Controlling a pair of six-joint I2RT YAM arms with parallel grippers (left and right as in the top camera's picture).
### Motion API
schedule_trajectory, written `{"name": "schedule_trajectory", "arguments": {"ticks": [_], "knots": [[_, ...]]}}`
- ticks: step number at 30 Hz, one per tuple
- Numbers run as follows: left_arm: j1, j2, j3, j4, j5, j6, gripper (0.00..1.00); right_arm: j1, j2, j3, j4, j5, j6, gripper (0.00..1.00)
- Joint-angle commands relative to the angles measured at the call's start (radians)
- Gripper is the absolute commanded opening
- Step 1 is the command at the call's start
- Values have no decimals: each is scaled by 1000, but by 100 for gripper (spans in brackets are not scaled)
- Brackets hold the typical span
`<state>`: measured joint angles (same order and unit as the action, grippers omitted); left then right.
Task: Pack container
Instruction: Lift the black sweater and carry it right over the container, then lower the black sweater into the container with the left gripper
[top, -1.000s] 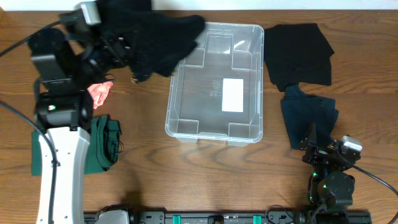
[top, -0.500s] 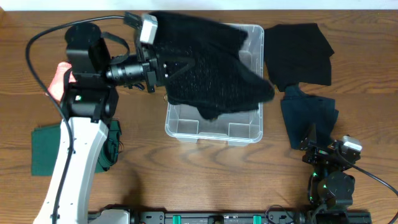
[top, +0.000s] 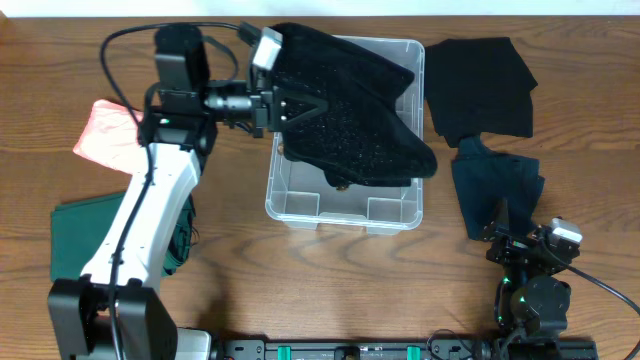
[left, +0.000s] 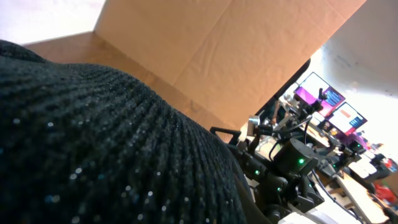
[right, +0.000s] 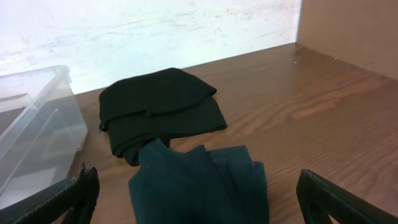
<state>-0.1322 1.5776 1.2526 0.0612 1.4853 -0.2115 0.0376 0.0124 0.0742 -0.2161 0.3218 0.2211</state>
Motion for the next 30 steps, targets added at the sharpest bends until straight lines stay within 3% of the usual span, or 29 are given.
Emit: {"name": "schedule_trajectory", "arguments": {"ticks": [1, 9, 19, 27, 30], "knots": [[-22, -4, 21, 22, 0, 8, 6, -5, -4, -3, -1, 0, 10, 99], [-23, 3, 21, -23, -178, -64, 6, -5, -4, -3, -1, 0, 10, 99], [-51, 3, 21, -124, -557, -296, 6, -5, -4, -3, -1, 0, 10, 99], [-100, 3, 63, -95, -693, -383, 6, -5, -4, -3, -1, 0, 10, 99], [-131, 3, 76, -49, -811, -444, 6, -5, -4, -3, -1, 0, 10, 99]]}}
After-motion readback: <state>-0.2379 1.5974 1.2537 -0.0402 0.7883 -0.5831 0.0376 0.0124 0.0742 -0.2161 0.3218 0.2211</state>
